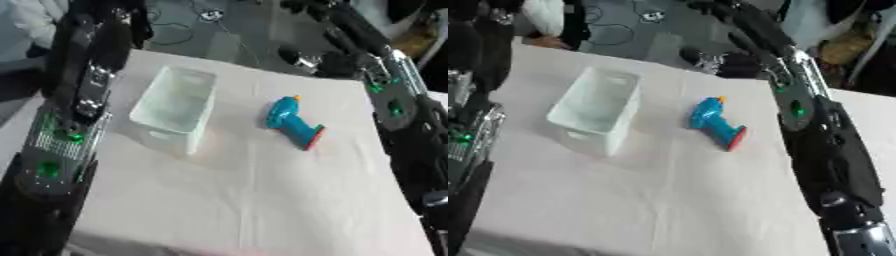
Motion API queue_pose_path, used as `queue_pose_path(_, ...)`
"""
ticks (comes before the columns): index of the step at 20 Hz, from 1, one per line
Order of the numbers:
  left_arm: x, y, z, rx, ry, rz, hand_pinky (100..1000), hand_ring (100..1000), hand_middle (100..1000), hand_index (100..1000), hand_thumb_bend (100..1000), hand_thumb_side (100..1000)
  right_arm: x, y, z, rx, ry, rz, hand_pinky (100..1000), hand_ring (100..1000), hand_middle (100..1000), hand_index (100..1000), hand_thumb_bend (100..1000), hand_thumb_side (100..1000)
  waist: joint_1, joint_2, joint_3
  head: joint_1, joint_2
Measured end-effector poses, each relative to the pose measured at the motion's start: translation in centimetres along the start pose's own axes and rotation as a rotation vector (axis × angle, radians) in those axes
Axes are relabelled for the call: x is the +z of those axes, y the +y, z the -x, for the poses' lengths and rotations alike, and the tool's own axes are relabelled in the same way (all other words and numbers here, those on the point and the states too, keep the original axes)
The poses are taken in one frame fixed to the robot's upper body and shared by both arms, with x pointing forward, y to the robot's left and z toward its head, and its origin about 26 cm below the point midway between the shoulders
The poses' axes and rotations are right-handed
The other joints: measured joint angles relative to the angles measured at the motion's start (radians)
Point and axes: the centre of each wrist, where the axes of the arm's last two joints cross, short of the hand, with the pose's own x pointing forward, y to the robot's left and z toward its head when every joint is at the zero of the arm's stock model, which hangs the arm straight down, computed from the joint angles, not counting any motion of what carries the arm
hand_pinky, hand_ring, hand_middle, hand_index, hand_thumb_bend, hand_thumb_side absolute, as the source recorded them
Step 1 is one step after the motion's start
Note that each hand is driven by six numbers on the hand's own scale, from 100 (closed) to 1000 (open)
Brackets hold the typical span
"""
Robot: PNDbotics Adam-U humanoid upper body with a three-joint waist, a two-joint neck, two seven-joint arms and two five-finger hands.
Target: Pick up objects on the table and place them in the box.
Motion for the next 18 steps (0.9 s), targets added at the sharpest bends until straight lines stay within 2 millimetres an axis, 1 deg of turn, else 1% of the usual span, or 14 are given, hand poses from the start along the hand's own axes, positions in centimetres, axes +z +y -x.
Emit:
queue_pose_path(3, 0.0, 0.0, 0.0, 0.000, 0.000, 0.004, 807, 697, 859, 877, 374, 1000, 0.3, 1.4, 1.2, 0.033, 0.056, -0.049, 915, 805, 978, 940, 577, 1000, 0.000, 0.000, 0.000, -0.013, 0.008)
queue_pose_path(6, 0.0, 0.0, 0.0, 0.000, -0.001, 0.006, 807, 696, 860, 877, 373, 1000, 0.7, 2.5, 2.1, 0.061, 0.111, -0.095, 916, 817, 979, 949, 599, 1000, 0.000, 0.000, 0.000, -0.036, 0.010)
queue_pose_path(7, 0.0, 0.0, 0.0, 0.001, -0.001, 0.007, 807, 696, 860, 877, 373, 1000, 0.8, 2.9, 2.4, 0.070, 0.128, -0.108, 917, 819, 978, 951, 575, 1000, 0.000, 0.000, 0.000, -0.046, 0.011)
queue_pose_path(8, 0.0, 0.0, 0.0, 0.001, -0.001, 0.007, 807, 696, 860, 876, 373, 1000, 0.9, 3.2, 2.6, 0.078, 0.143, -0.119, 918, 821, 977, 952, 624, 1000, 0.000, 0.000, 0.000, -0.055, 0.013)
queue_pose_path(12, 0.1, -0.1, 0.0, 0.003, 0.003, 0.012, 807, 695, 860, 876, 373, 1000, 1.4, 4.7, 3.1, 0.098, 0.201, -0.161, 918, 825, 972, 959, 655, 1000, 0.000, 0.000, 0.000, -0.086, 0.017)
queue_pose_path(15, 0.1, -0.2, 0.0, 0.006, 0.002, 0.017, 807, 695, 860, 876, 372, 1000, 1.5, 5.4, 3.4, 0.114, 0.240, -0.184, 917, 835, 974, 965, 655, 1000, 0.001, 0.000, 0.001, -0.088, 0.017)
queue_pose_path(18, 0.2, -0.2, 0.0, 0.007, 0.004, 0.018, 808, 695, 860, 876, 372, 1000, 2.0, 6.3, 3.7, 0.128, 0.283, -0.218, 916, 848, 972, 967, 653, 1000, 0.001, 0.000, 0.001, -0.088, 0.017)
